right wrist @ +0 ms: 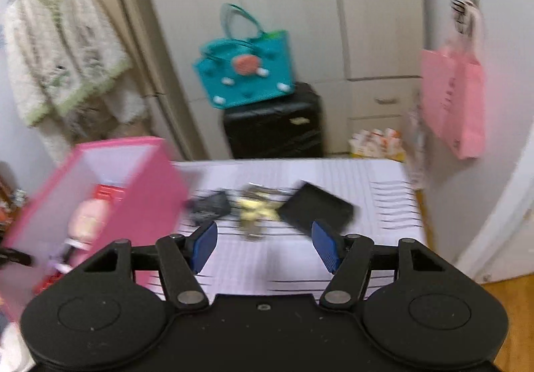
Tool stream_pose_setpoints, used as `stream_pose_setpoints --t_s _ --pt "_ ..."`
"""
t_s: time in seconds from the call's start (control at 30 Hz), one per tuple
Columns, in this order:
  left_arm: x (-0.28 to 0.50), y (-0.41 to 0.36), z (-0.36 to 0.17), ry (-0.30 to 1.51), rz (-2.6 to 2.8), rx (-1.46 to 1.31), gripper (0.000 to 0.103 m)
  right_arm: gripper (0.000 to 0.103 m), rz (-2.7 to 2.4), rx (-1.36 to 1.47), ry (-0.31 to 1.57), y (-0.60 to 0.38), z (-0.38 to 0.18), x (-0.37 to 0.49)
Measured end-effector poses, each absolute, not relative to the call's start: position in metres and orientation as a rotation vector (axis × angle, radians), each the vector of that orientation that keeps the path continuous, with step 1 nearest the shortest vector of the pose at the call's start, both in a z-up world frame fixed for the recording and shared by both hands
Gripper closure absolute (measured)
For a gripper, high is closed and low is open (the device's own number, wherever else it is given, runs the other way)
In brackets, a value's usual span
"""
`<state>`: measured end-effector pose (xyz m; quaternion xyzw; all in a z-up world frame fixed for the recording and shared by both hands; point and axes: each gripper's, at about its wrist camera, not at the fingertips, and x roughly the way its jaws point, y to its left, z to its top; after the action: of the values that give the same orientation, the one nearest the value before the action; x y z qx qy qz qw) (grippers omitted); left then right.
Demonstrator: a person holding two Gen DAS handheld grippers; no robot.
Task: Organize rigid objects
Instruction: 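Grasp the black square case with the right tool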
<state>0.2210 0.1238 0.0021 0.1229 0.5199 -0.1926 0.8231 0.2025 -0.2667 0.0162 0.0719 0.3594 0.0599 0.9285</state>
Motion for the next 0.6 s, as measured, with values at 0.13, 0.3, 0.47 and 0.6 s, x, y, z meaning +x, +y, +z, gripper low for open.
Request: stream_pose_setpoints --t_s 0.13,0.3,0.47,0.6 --pt "0.222 0.123 0.002 1.112 -0.403 0.260 0.090 0.035 0.129 0.124 0.793 -0.286 -0.017 0.223" --pt "0.222 0.122 0.002 1.115 -0.393 0.252 0.090 0.029 0.170 -0.031 0.818 -0.281 -0.046 0.248" --pt "0.220 0.124 0.002 1.106 -0.389 0.244 0.090 0.020 0.196 -0.145 0.832 -0.285 -0.070 0.278" --pt "0.216 0.124 0.002 1.096 -0.385 0.243 0.090 0.012 0.258 -0.164 0.782 -0.283 -0.072 0.289"
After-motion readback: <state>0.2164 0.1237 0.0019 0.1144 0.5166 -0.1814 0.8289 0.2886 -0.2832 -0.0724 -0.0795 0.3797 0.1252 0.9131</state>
